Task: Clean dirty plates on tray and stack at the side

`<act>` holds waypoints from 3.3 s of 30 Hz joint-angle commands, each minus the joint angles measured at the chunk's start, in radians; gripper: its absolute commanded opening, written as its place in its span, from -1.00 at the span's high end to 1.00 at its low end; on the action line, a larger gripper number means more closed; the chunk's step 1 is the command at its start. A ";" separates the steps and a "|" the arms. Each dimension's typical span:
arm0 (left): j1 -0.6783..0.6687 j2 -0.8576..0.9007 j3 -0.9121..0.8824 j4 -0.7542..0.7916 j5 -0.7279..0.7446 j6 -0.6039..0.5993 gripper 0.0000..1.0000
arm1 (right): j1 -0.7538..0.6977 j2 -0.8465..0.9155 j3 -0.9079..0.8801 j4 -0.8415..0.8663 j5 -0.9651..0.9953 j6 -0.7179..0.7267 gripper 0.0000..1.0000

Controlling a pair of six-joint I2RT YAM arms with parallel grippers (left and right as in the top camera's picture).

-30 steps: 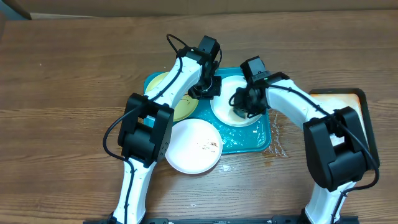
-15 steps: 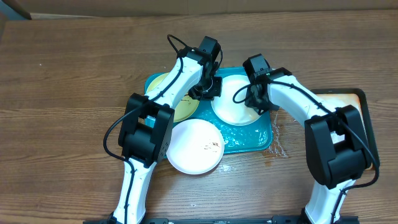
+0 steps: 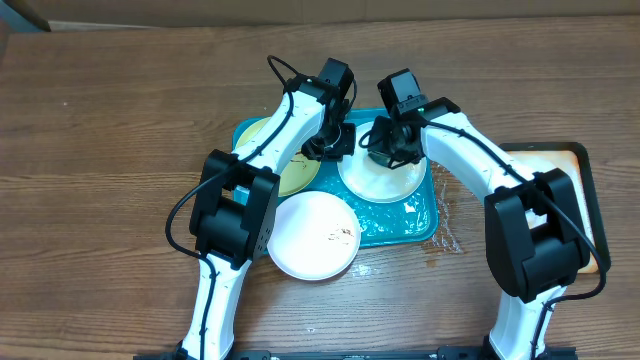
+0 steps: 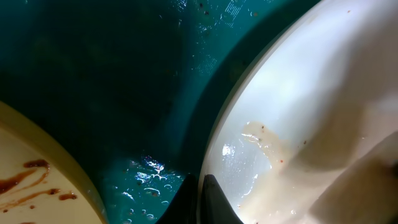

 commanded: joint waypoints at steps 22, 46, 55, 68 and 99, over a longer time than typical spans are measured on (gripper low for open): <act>0.002 0.002 0.013 -0.036 -0.035 -0.010 0.92 | -0.055 0.079 -0.100 0.112 0.074 -0.011 0.92; 0.015 0.002 0.013 -0.038 -0.058 -0.014 0.92 | 0.020 0.078 0.259 -0.278 0.175 -0.249 0.92; 0.015 0.001 0.014 -0.015 -0.051 -0.014 0.92 | 0.002 0.067 0.332 -0.352 0.135 -0.192 0.92; 0.013 0.001 0.285 -0.130 -0.129 -0.009 0.92 | -0.268 -0.096 0.332 -0.443 0.141 -0.220 0.92; -0.211 0.001 0.674 -0.671 -0.980 -0.075 0.92 | -0.677 -0.140 0.211 -0.635 0.129 -0.264 0.92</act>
